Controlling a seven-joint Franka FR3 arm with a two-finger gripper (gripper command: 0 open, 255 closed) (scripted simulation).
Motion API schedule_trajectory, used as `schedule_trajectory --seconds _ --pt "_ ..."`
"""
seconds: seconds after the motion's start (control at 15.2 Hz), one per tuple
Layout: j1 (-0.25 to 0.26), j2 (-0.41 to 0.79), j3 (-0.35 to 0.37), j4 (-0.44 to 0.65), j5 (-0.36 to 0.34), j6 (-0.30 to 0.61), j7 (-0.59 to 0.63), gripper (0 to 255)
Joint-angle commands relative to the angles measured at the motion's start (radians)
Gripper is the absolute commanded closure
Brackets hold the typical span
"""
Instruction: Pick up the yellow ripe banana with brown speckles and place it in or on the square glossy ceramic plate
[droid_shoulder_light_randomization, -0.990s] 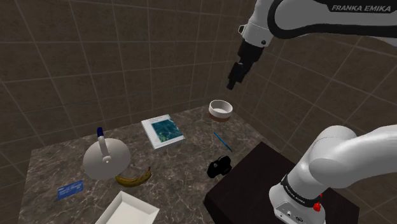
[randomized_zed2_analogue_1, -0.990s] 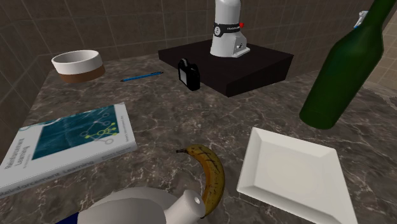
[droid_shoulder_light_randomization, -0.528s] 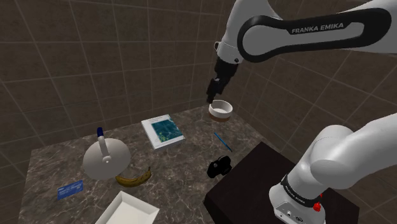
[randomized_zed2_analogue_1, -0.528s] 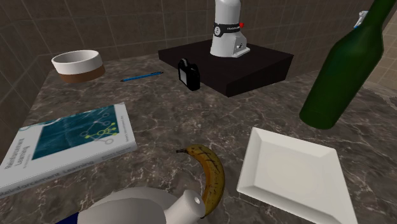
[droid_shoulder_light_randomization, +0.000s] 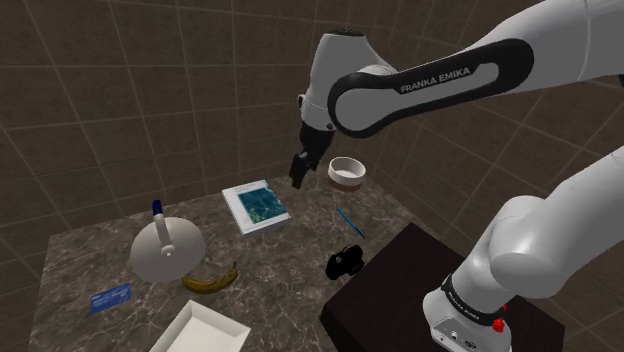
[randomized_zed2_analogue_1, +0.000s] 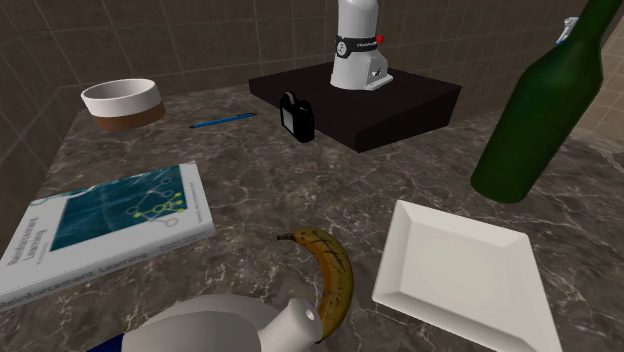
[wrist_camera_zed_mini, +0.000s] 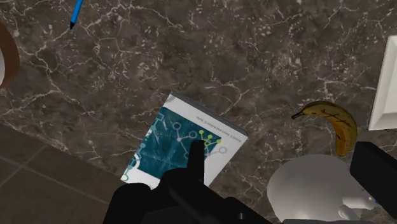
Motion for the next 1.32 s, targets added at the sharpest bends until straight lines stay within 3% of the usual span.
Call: schedule_trajectory --seconds 0.0,0.59,1.25 --pt "0.009 0.067 0.027 0.011 -0.015 0.052 0.024 0" --pt "0.060 0.385 0.105 0.148 -0.164 0.198 0.159 0" --pt "0.204 0.748 0.083 0.398 -0.359 0.257 0.296 0"
